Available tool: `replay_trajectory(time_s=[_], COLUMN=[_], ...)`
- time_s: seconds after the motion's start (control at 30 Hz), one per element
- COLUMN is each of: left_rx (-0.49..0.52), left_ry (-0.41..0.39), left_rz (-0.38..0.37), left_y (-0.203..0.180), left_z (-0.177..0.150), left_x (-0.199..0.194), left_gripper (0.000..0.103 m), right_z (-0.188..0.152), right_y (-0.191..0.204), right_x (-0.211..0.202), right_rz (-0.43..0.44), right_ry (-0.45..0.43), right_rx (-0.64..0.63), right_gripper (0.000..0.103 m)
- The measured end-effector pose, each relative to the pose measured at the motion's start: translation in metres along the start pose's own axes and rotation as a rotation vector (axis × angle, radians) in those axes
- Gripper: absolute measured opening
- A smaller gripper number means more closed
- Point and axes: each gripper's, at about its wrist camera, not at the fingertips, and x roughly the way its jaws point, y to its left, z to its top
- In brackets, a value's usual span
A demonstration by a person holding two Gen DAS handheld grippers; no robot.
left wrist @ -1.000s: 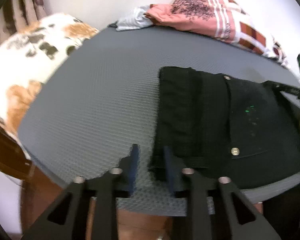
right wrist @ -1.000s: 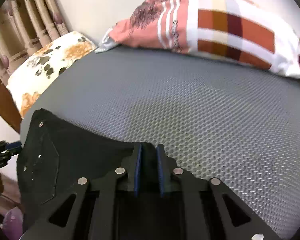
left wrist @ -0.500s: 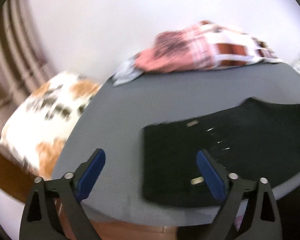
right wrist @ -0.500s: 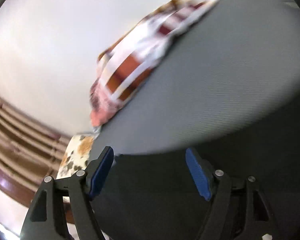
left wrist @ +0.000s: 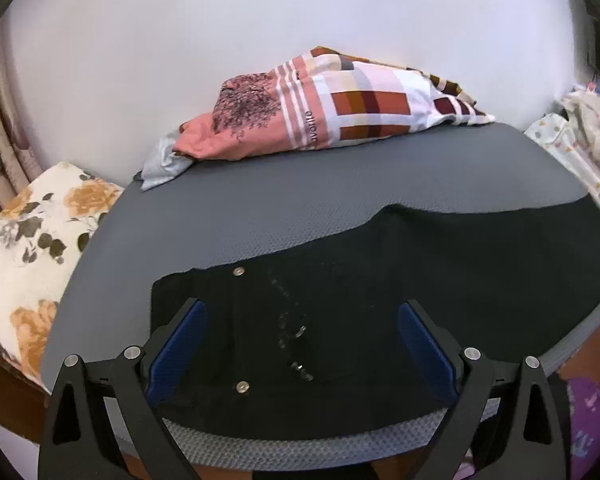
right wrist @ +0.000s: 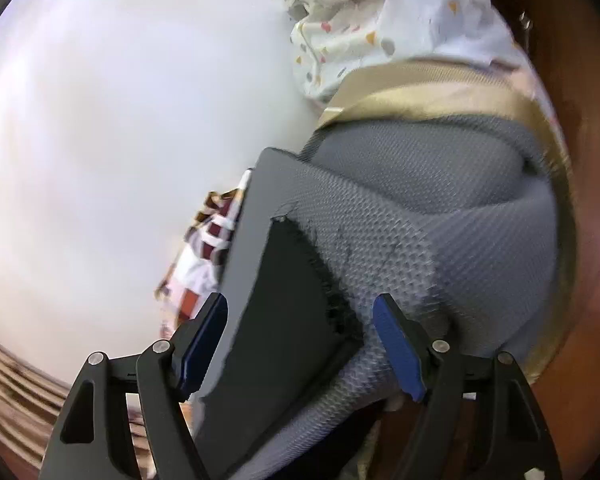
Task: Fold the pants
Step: 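Hold the jeans leg hem with the right gripper and pull it straight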
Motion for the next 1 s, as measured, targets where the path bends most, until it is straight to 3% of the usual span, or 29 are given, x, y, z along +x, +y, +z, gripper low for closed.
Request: replay_trajectory(time_s=[0.13,0.43,0.57,0.63,0.67,0.7,0.77,1.0], left_rx=[0.002,0.000,-0.004,-0.024,-0.037,-0.047,-0.063,-0.056], left_ry=[0.016,0.022,0.029,0.037,0.043,0.048,0.055,0.053], left_rz=[0.014,-0.012,-0.019,-0.031,-0.040,-0.044,-0.046,0.019], left_y=[0.001,0.000,0.001,0.004,0.007,0.009,0.012,0.016], left_z=[-0.007,-0.016,-0.017,-0.018,-0.019,-0.019,-0.020,-0.021], left_x=[0.002,0.004,0.007,0.009,0.011,0.012,0.015,0.018], left_gripper=[0.096,0.096,0.096,0.096,0.096,0.096,0.096,0.096], right_z=[-0.005,-0.023,-0.027,-0.024,-0.023,-0.022,-0.024,-0.029], right_y=[-0.001,0.000,0.024,0.032,0.034,0.036,0.034,0.025], right_x=[0.014,0.033,0.053,0.058,0.060,0.064,0.070,0.063], right_rz=[-0.022,0.121,-0.003,-0.078,-0.120,-0.181,-0.262,-0.228], right_ry=[0.029,0.100,0.109,0.095,0.101,0.111,0.137,0.117], right_rx=[-0.008,0.099,-0.009,-0.029,-0.039,-0.051,-0.067,-0.030], right_gripper=[0.070,0.072,0.069,0.063,0.050,0.027,0.008,0.005])
